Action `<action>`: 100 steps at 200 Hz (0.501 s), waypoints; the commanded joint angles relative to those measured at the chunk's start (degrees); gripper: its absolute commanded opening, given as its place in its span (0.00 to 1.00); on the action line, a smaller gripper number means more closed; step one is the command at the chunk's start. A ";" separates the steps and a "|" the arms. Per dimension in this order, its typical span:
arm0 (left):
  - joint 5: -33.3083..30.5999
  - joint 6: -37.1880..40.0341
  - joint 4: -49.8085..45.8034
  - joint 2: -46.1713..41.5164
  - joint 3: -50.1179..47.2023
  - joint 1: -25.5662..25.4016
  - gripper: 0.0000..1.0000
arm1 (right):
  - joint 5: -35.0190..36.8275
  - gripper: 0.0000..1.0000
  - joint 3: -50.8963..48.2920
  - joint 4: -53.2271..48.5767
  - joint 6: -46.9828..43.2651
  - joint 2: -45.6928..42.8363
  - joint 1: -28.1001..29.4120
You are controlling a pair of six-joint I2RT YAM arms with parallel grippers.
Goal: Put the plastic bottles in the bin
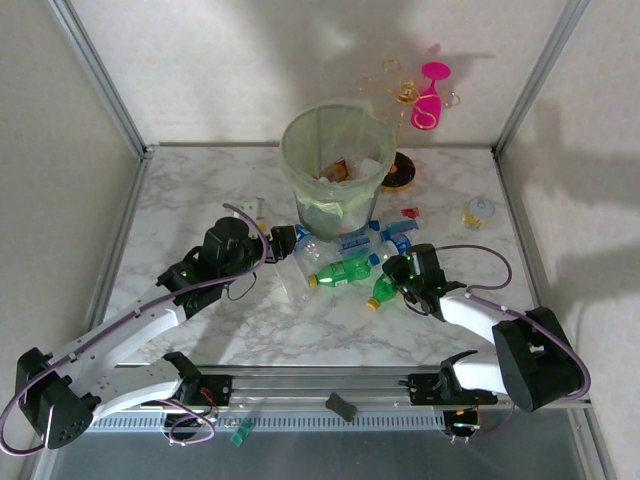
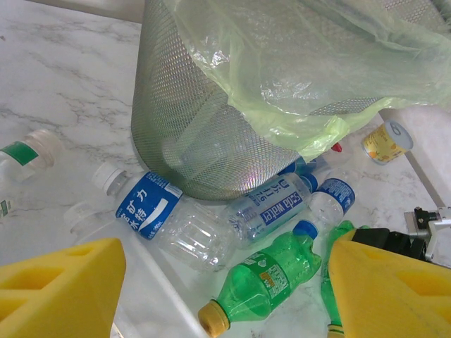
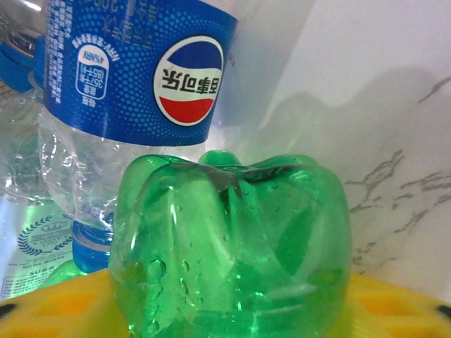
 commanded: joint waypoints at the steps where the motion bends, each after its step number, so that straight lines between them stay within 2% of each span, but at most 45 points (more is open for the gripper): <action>1: -0.82 1.28 0.51 -1.00 -0.57 -0.44 0.76 | 0.41 0.51 -0.47 -0.95 -0.05 -0.34 -0.41; 51: 0.21 0.35 0.59 -1.30 -0.94 -0.44 0.76 | 1.28 0.49 -1.75 -5.34 -0.14 -7.43 -0.41; 100: 0.55 -0.05 -0.22 -2.27 -0.42 -2.01 0.76 | 2.43 0.50 -2.84 -10.67 -3.07 -22.04 -0.40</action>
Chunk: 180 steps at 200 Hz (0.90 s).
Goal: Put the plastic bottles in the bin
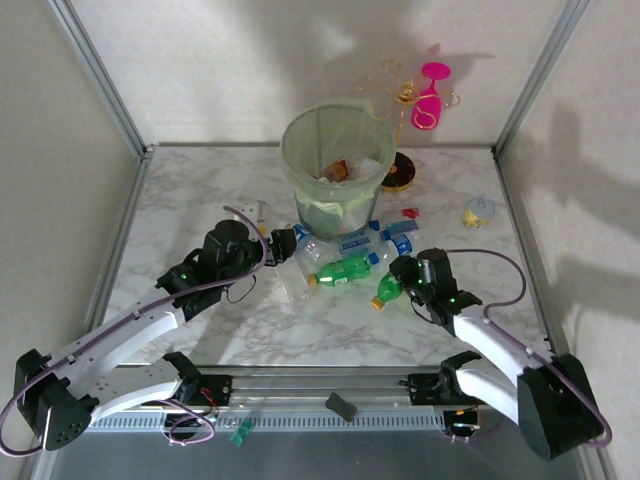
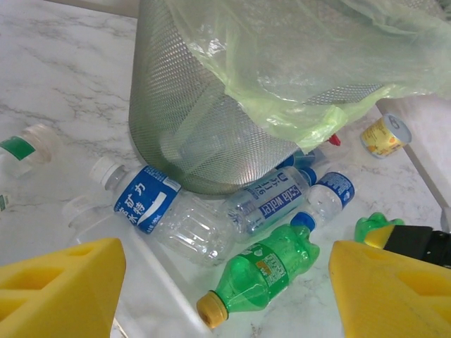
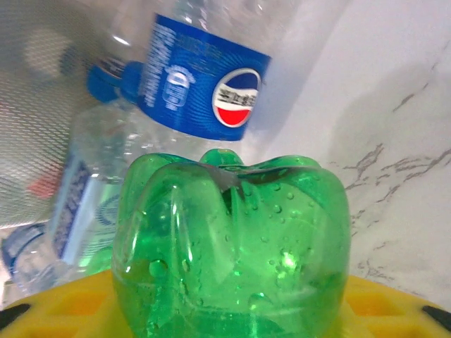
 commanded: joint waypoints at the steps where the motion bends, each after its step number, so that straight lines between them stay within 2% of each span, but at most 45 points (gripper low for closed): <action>1: 0.46 -0.17 -0.14 -1.55 0.49 -1.10 0.76 | 1.45 0.50 -0.35 -3.83 -2.84 -5.72 -0.25; 63: 2.77 0.68 -2.97 -2.02 4.54 -1.67 0.75 | 0.14 0.50 3.06 -8.43 -10.37 -13.31 -0.30; 96: -2.63 5.35 -6.43 -3.39 7.02 -1.67 0.76 | -2.89 0.49 4.80 -6.84 -12.88 -14.78 -0.30; 141: -8.23 8.79 -5.90 -5.96 5.62 -1.67 0.76 | -3.58 0.48 13.92 -9.06 -18.90 -12.12 -0.30; 180: -10.28 8.54 -3.58 -7.61 2.08 -1.67 0.76 | -4.84 0.47 25.07 -11.09 -23.58 -5.64 -0.12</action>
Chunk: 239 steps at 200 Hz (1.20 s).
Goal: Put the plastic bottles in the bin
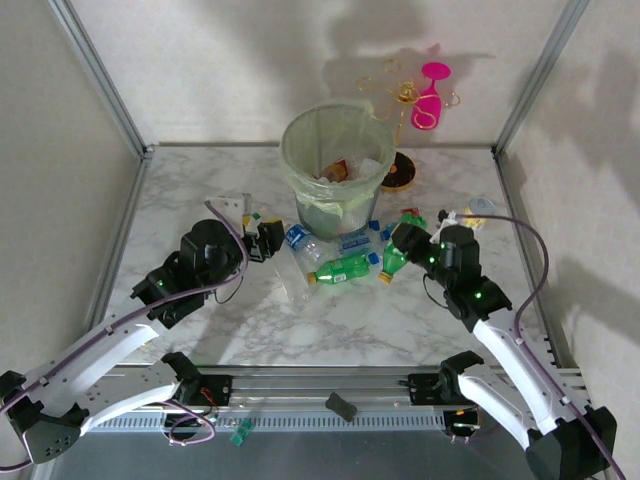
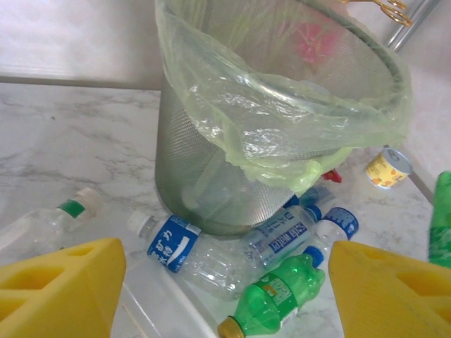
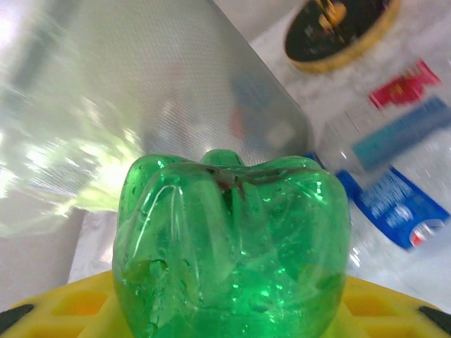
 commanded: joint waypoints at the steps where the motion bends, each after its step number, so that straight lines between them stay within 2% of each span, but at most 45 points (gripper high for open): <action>1: -3.34 1.39 0.98 -1.23 -2.40 -0.34 0.76 | -1.39 0.47 6.84 -1.18 -5.06 3.50 -0.17; 88: -4.28 1.92 3.09 -5.59 -5.36 -0.61 0.76 | -5.39 0.47 38.35 -2.58 -11.65 22.86 0.60; 146: -5.55 2.51 3.54 -7.72 -6.06 -1.74 0.76 | -5.09 0.46 57.85 -4.42 -14.78 41.05 0.66; 181: -6.42 2.97 4.20 -9.55 -6.84 -2.57 0.76 | -3.94 0.46 69.39 -9.45 -17.76 53.29 1.07; 239: -5.84 3.15 4.54 -8.82 -7.12 -2.88 0.76 | 8.75 0.45 87.73 -22.91 -26.78 72.07 9.14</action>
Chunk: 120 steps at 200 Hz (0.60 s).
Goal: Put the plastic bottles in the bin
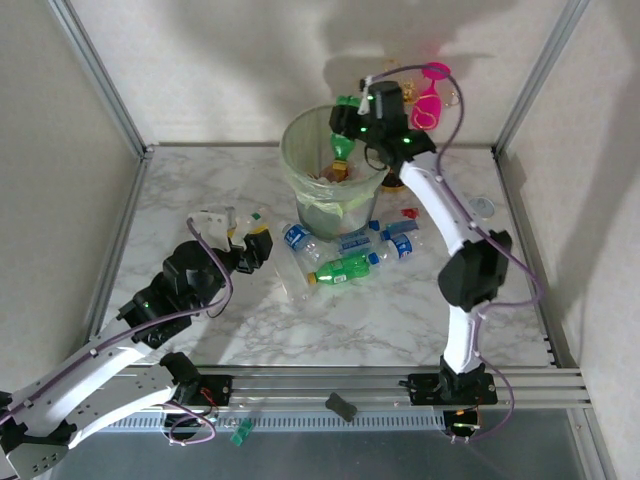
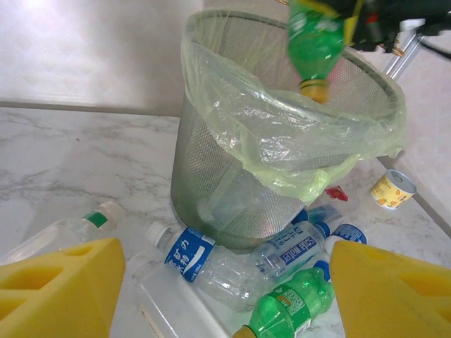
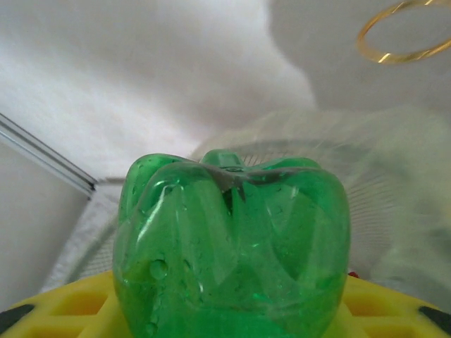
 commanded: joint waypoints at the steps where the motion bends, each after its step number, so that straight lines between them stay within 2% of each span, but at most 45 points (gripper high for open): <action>1: -0.72 1.40 1.50 0.17 -0.85 -0.59 0.76 | 7.39 0.46 6.87 -7.67 -5.82 4.89 4.09; 25: -0.36 1.31 1.47 0.69 -0.72 -0.59 0.76 | 9.94 0.48 6.50 -7.96 -6.24 7.40 5.19; 57: -0.68 1.31 1.47 0.66 -0.75 -0.59 0.76 | 9.84 0.51 4.94 -7.66 -5.90 9.36 5.24; 69: -0.86 1.31 1.47 0.67 -0.76 -0.59 0.76 | 10.24 0.55 5.62 -8.31 -5.67 10.10 5.28; 96: -1.62 1.40 1.47 0.68 -0.76 -0.55 0.76 | 10.10 0.71 6.36 -8.86 -5.96 9.57 5.29; 120: -1.93 1.40 1.54 1.08 -0.76 -0.56 0.76 | 10.38 0.77 6.86 -8.72 -6.68 7.43 5.26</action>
